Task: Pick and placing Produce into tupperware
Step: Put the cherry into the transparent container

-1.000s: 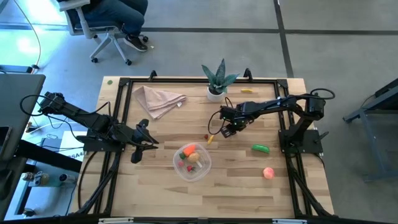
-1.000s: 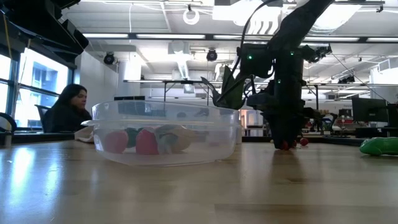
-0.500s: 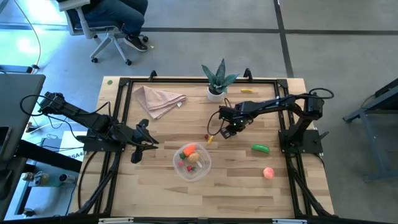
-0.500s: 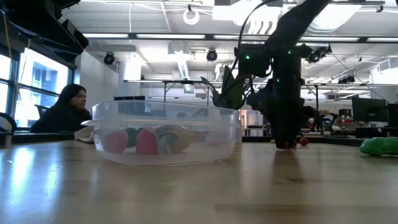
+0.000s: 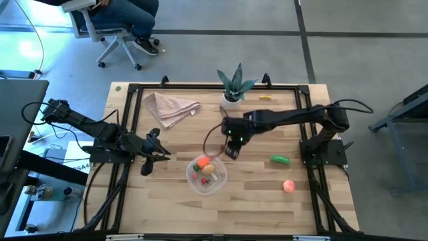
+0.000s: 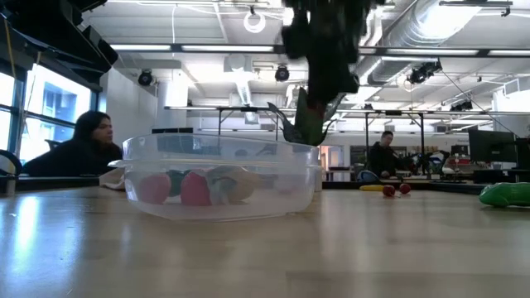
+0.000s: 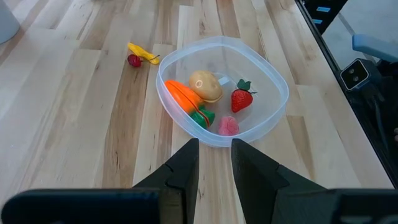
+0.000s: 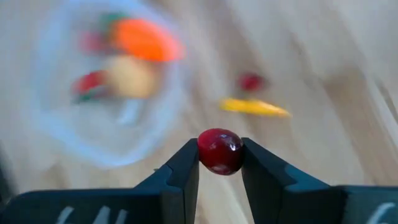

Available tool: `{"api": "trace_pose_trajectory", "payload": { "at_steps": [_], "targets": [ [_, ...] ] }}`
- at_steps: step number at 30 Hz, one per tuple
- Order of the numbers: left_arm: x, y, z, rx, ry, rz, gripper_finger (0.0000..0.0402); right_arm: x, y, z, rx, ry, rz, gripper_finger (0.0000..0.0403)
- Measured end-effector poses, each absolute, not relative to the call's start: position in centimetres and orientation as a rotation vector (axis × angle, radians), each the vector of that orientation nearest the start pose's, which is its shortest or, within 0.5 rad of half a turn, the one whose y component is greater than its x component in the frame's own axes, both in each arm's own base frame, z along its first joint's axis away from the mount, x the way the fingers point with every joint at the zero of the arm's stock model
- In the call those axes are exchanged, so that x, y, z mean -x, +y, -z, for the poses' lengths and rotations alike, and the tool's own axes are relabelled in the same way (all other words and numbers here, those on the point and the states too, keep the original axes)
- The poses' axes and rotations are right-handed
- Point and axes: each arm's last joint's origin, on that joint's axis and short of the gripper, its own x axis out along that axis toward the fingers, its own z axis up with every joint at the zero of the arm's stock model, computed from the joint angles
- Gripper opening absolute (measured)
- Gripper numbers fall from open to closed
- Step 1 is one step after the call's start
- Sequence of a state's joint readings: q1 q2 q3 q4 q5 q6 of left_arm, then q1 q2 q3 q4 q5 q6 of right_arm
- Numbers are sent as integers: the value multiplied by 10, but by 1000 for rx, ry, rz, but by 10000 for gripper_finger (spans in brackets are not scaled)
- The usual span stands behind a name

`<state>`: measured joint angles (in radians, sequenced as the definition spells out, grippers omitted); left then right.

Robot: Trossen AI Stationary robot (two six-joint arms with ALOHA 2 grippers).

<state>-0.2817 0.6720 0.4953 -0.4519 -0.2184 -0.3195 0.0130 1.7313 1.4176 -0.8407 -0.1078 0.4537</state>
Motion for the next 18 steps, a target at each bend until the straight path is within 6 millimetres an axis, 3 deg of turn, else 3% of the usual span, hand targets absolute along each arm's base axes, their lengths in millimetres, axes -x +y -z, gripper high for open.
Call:
{"api": "trace_pose_trajectory", "payload": {
  "at_steps": [4,8,12,18],
  "targets": [
    [-139,-34,-227,154,611,-36,83,-359,47,-285,-246,1080,-63,90],
    [-139,-34,-227,154,611,-36,83,-362,78,-296,-122,973,-163,90],
    [-139,-34,-227,154,611,-36,83,-361,93,-287,-63,934,-197,90],
    [-139,-34,-227,154,611,-36,83,-376,92,-250,-21,998,-181,90]
  ]
}}
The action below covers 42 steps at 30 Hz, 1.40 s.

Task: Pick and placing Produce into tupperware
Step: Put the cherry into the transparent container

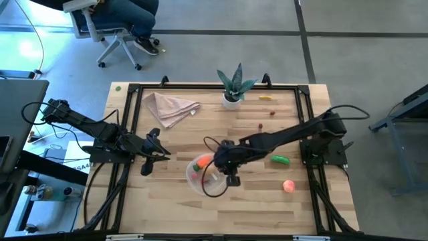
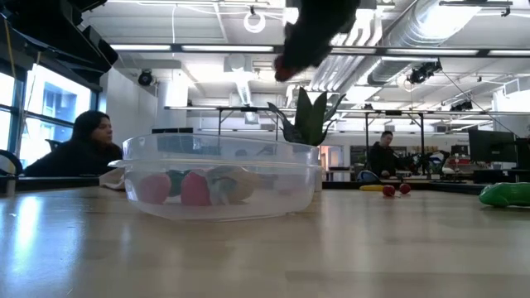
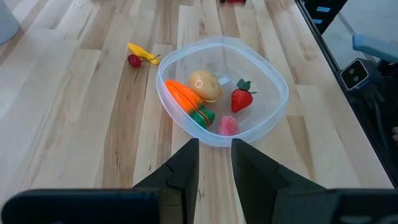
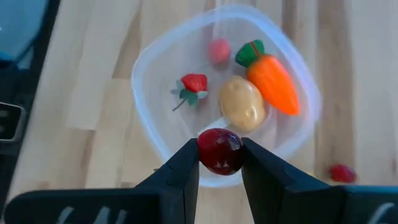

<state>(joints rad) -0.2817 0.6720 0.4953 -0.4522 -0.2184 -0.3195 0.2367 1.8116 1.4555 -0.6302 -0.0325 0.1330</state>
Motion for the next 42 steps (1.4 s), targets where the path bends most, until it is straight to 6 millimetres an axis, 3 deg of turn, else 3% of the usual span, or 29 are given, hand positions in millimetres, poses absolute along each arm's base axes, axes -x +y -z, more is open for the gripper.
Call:
{"api": "trace_pose_trajectory", "payload": {
  "at_steps": [9,29,42],
  "targets": [
    [-139,-34,-227,154,612,-36,83,-401,96,-200,14,1045,-259,90],
    [-139,-34,-227,154,611,-36,83,-416,99,-162,62,1059,-268,90],
    [-139,-34,-227,154,611,-36,83,-415,99,-160,57,1080,-266,90]
  ]
}}
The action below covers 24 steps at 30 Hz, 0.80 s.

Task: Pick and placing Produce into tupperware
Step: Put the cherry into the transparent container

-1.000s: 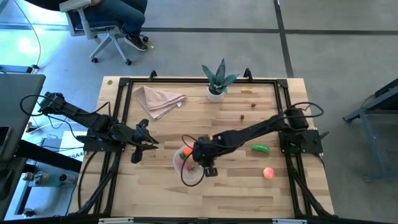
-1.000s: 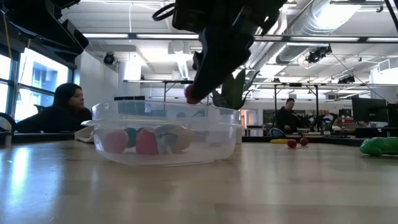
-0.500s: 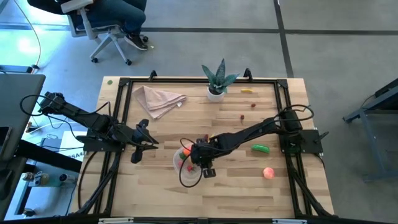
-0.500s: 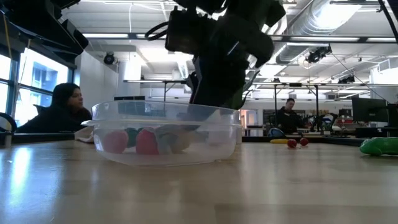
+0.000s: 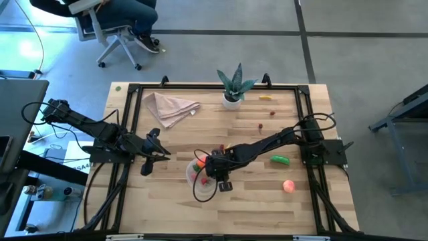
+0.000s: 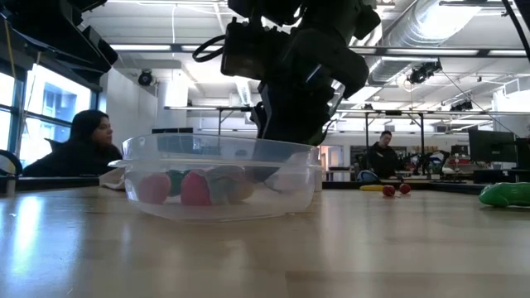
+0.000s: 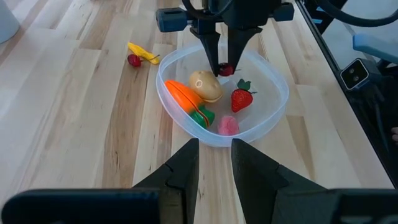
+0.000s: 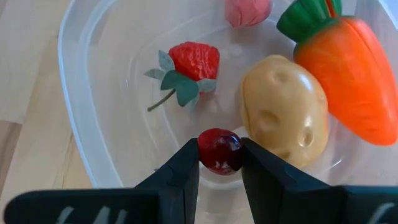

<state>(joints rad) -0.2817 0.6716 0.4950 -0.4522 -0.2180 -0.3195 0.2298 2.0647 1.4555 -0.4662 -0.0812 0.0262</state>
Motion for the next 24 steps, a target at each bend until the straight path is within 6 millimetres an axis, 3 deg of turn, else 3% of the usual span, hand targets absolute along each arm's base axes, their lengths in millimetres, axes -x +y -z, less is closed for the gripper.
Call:
{"api": "trace_pose_trajectory", "payload": {
  "at_steps": [14,24],
  "targets": [
    [-139,-34,-227,154,611,-36,83,-415,99,-160,58,1081,-258,126],
    [-139,-34,-227,154,611,-36,83,-415,99,-162,62,1085,-256,129]
  ]
}}
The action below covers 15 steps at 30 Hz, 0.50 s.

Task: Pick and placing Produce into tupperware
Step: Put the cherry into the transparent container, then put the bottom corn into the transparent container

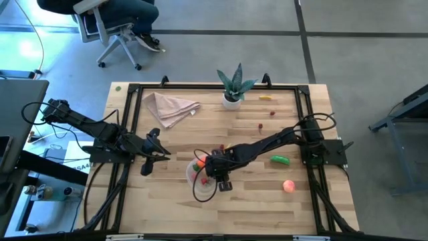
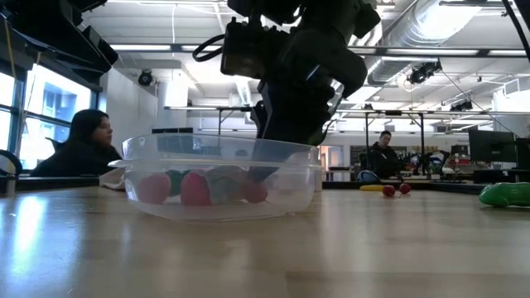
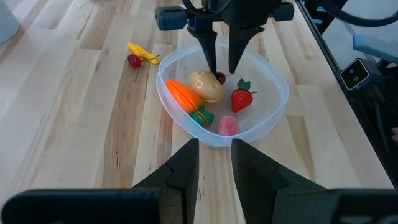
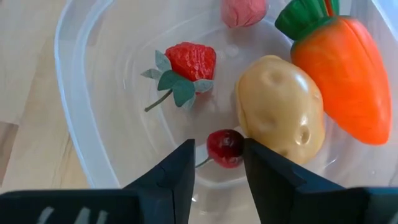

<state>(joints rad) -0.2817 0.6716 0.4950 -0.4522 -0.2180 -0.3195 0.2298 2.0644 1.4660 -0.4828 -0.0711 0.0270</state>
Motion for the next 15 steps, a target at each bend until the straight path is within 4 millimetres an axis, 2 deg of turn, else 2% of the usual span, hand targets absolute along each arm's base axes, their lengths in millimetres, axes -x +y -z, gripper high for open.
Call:
{"api": "trace_pose_trajectory", "payload": {
  "at_steps": [4,9,15],
  "targets": [
    [-139,-34,-227,154,611,-36,83,-417,101,-178,66,1080,-264,129],
    [-139,-34,-227,154,612,-36,83,-413,99,-211,89,1074,-262,129],
    [-139,-34,-227,154,612,-36,83,-393,92,-256,132,1020,-222,129]
  ]
}}
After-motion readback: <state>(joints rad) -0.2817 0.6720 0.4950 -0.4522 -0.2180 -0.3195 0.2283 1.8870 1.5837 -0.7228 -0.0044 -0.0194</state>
